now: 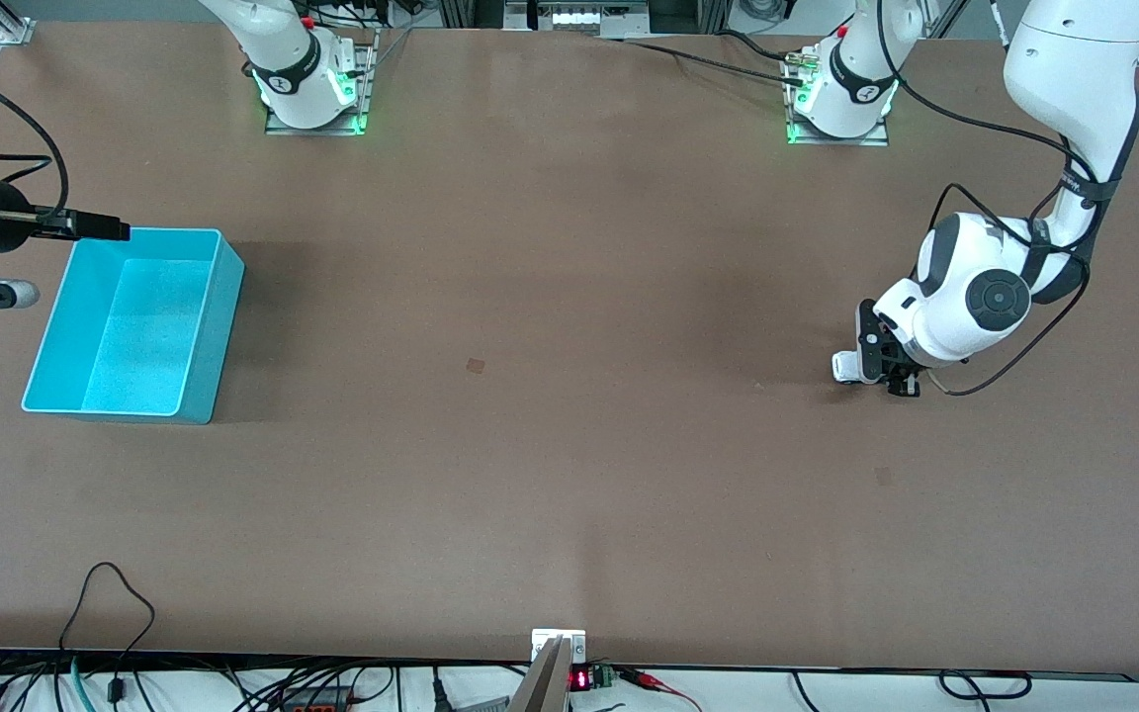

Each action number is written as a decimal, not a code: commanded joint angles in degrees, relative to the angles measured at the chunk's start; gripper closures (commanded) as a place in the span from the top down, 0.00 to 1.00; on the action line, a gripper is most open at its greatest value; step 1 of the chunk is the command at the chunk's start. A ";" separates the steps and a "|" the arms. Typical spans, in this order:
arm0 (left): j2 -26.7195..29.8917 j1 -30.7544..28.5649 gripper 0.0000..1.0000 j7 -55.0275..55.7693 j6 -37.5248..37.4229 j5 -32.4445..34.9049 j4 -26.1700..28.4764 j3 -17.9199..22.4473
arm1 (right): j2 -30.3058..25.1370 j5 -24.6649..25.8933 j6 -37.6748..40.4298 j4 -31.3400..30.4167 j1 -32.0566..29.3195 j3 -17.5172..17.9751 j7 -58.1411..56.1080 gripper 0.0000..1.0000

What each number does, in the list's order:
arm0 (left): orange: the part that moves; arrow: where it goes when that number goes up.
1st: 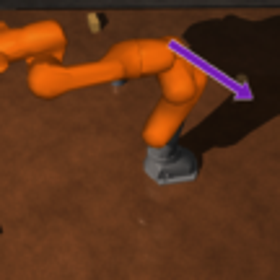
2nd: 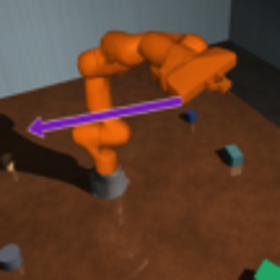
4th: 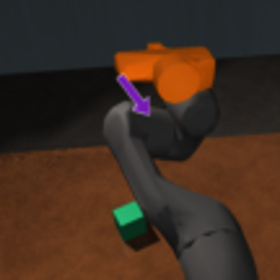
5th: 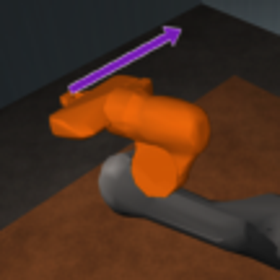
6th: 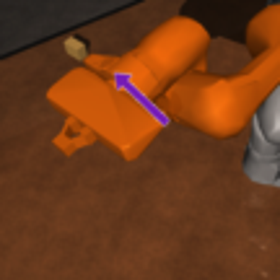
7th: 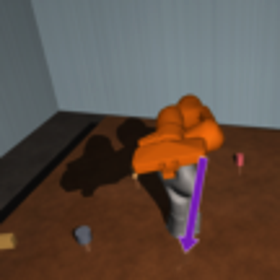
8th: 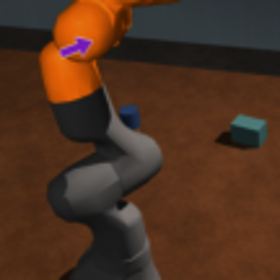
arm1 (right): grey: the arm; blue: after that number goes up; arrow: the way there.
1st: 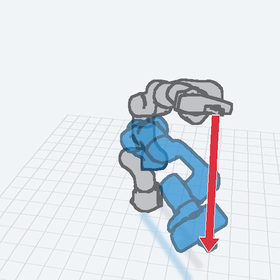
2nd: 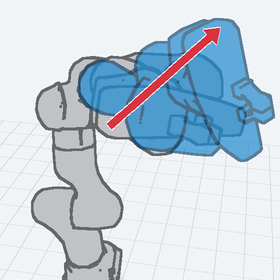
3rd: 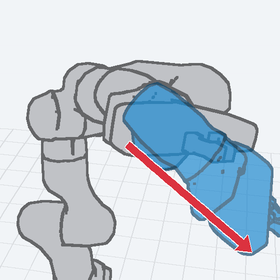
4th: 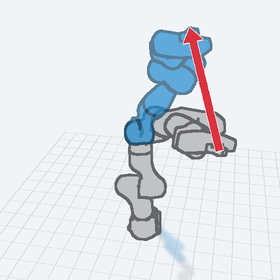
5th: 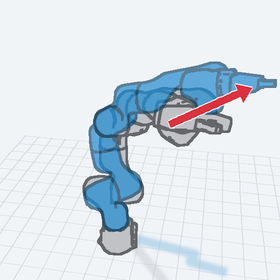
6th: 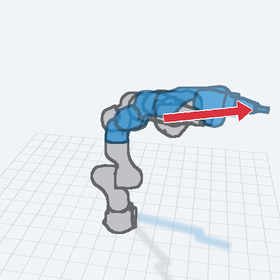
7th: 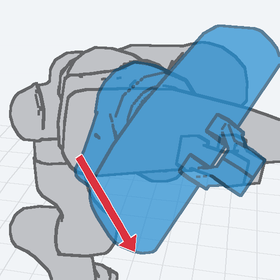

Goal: Wind and store white jeep toy

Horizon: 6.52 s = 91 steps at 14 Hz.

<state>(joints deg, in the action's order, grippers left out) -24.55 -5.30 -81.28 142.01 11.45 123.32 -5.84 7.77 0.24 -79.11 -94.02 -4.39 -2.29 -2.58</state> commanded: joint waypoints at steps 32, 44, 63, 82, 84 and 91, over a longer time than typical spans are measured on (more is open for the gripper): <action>-4.89 -16.58 0.17 -11.71 2.31 1.73 -1.06 -0.14 | -0.03 -0.41 1.07 0.41 0.08 0.62 -0.32 1.00; -5.77 -19.48 0.18 -12.23 2.31 5.25 -2.47 -0.14 | -0.03 -0.41 1.07 0.50 0.17 0.71 -0.32 1.00; 13.92 -18.00 1.00 -11.97 -23.70 -2.57 -8.61 -11.13 | -0.03 -0.41 1.07 0.50 0.17 0.71 -0.32 1.00; 11.98 -6.22 1.00 20.78 -24.06 -9.69 -16.09 -10.25 | -0.03 -0.50 1.07 0.50 0.17 0.71 -0.32 1.00; 12.33 -5.34 1.00 28.07 -23.88 -9.78 -16.18 -10.25 | -0.03 -0.50 1.07 0.50 0.17 0.71 -0.32 1.00; 14.62 -3.57 1.00 55.67 -23.97 -9.69 -18.29 -9.63 | -0.03 -0.50 1.07 0.41 0.08 0.71 -0.41 1.00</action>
<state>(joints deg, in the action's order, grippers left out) -11.14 -9.77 -31.61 119.05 2.87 105.79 -16.57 7.77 0.21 -78.91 -94.02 -4.24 -1.65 -2.58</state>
